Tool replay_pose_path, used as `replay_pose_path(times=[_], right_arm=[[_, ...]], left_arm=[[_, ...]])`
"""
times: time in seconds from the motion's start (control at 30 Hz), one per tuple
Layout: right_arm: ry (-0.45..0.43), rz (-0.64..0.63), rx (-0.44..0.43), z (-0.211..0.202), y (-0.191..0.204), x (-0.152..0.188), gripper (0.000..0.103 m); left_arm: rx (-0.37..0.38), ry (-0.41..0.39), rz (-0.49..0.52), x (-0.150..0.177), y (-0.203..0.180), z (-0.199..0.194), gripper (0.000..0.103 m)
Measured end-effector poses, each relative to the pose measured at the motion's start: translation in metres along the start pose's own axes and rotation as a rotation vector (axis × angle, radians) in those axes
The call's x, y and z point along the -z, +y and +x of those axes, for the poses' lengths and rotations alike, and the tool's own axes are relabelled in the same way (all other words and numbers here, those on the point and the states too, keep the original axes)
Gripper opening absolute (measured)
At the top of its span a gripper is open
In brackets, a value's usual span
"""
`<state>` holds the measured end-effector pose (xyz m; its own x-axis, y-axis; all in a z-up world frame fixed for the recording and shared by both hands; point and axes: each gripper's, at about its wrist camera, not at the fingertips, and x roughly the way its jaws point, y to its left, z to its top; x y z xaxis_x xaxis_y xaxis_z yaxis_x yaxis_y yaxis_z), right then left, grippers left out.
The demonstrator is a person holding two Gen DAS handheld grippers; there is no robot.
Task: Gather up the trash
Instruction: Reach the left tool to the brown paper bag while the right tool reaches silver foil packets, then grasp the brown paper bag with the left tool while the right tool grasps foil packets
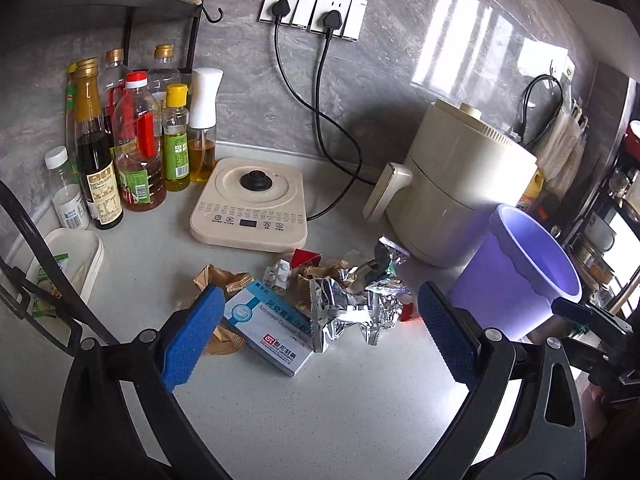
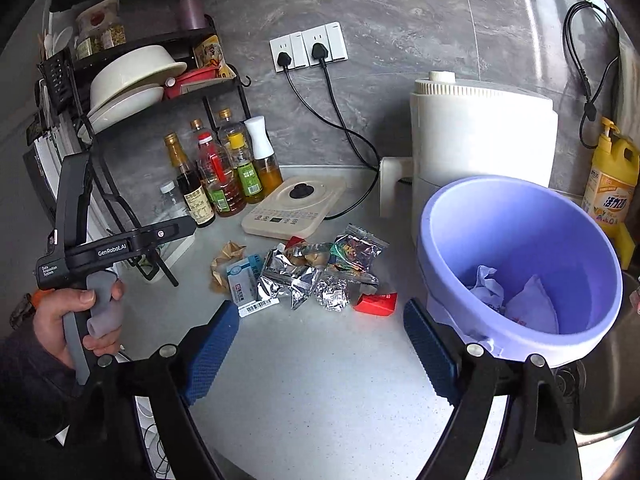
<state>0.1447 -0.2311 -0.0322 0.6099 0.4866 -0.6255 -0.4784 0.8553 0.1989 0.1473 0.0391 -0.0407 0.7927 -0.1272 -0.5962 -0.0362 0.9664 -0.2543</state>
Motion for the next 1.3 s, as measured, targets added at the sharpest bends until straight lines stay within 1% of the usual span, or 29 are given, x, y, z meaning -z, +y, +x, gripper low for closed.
replay_pose_path(times=[0.1,0.2,0.27,0.3,0.37,0.4,0.47,0.53,0.6,0.7,0.77,0.83,0.9,0.93,0.97,1.0,1.03,1.07,1.1,1.17,1.3], right_arm=[[0.018,-0.003,0.019,0.016,0.013,-0.002,0.080],[0.036,0.004,0.028,0.029,0.021,-0.003,0.078],[0.049,0.006,0.037,0.039,0.024,-0.003,0.077],[0.058,0.003,0.047,0.044,0.026,-0.003,0.075],[0.072,0.001,0.067,0.055,0.027,-0.004,0.074],[0.081,0.004,0.076,0.060,0.026,-0.005,0.073],[0.098,0.005,0.087,0.069,0.026,-0.007,0.070],[0.115,0.001,0.098,0.077,0.025,-0.007,0.067],[0.135,-0.006,0.103,0.085,0.027,-0.008,0.064],[0.160,-0.038,0.100,0.098,0.033,-0.010,0.063],[0.175,-0.056,0.084,0.106,0.037,-0.012,0.062],[0.195,-0.081,0.080,0.114,0.042,-0.014,0.061],[0.216,-0.098,0.061,0.123,0.045,-0.016,0.061],[0.225,-0.112,0.056,0.127,0.046,-0.017,0.061],[0.233,-0.130,0.054,0.132,0.048,-0.018,0.061],[0.242,-0.150,0.050,0.137,0.050,-0.019,0.062],[0.252,-0.168,0.048,0.142,0.051,-0.019,0.062],[0.264,-0.183,0.047,0.147,0.052,-0.020,0.062],[0.277,-0.194,0.042,0.153,0.052,-0.020,0.062],[0.288,-0.202,0.036,0.158,0.052,-0.020,0.062],[0.321,-0.240,0.011,0.174,0.053,-0.019,0.062]], left_arm=[[0.030,0.019,-0.021,0.002,0.015,0.008,0.096],[0.030,0.052,-0.010,0.006,0.026,0.021,0.096],[-0.007,0.066,-0.019,0.009,0.037,0.028,0.095],[-0.029,0.072,-0.041,0.012,0.044,0.032,0.094],[-0.039,0.097,-0.073,0.017,0.057,0.043,0.088],[-0.057,0.103,-0.076,0.020,0.061,0.048,0.087],[-0.077,0.120,-0.097,0.025,0.070,0.058,0.080],[-0.101,0.130,-0.110,0.030,0.077,0.067,0.076],[-0.136,0.133,-0.129,0.035,0.083,0.075,0.075],[-0.155,0.141,-0.191,0.040,0.093,0.084,0.075],[-0.159,0.134,-0.246,0.043,0.100,0.087,0.071],[-0.180,0.129,-0.264,0.044,0.100,0.093,0.069],[-0.181,0.150,-0.274,0.046,0.100,0.103,0.061],[-0.181,0.166,-0.282,0.048,0.101,0.107,0.053],[-0.170,0.166,-0.295,0.049,0.101,0.109,0.049],[-0.157,0.158,-0.309,0.049,0.102,0.108,0.042],[-0.140,0.155,-0.314,0.048,0.101,0.107,0.024],[-0.165,0.156,-0.300,0.045,0.098,0.105,0.014],[-0.193,0.151,-0.288,0.044,0.095,0.101,0.014],[-0.167,0.137,-0.305,0.043,0.095,0.096,0.013],[-0.175,0.097,-0.307,0.043,0.094,0.078,0.013]])
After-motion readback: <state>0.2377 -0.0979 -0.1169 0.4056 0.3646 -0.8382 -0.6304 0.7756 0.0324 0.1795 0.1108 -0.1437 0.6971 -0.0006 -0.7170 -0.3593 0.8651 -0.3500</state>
